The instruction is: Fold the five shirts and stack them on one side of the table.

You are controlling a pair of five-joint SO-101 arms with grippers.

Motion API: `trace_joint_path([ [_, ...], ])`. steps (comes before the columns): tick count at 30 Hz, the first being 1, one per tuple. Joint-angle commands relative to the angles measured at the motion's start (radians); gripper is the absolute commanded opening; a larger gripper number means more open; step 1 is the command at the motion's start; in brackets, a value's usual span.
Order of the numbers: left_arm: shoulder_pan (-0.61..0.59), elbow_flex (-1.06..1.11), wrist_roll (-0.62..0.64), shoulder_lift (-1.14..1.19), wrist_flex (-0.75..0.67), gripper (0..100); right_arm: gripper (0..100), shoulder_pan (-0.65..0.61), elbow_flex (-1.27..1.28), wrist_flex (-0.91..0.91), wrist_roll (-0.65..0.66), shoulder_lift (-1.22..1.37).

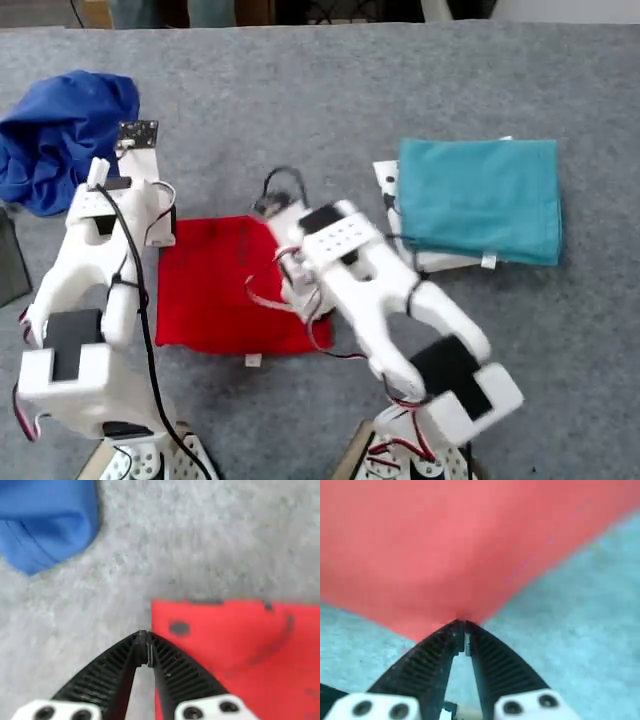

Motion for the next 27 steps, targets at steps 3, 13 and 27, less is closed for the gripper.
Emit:
trace_joint_path([
  [3,-0.038,0.084,0.023,-0.351,0.138,3,1.8,0.083,-0.142,0.106,0.041,-0.228],
  [13,0.108,0.492,-0.044,-0.795,0.261,10,1.8,0.028,-0.005,0.058,0.048,-0.229],
  [27,0.159,0.538,-0.155,-0.364,0.126,5,1.8,-0.029,0.131,-0.233,-0.012,0.056],
])
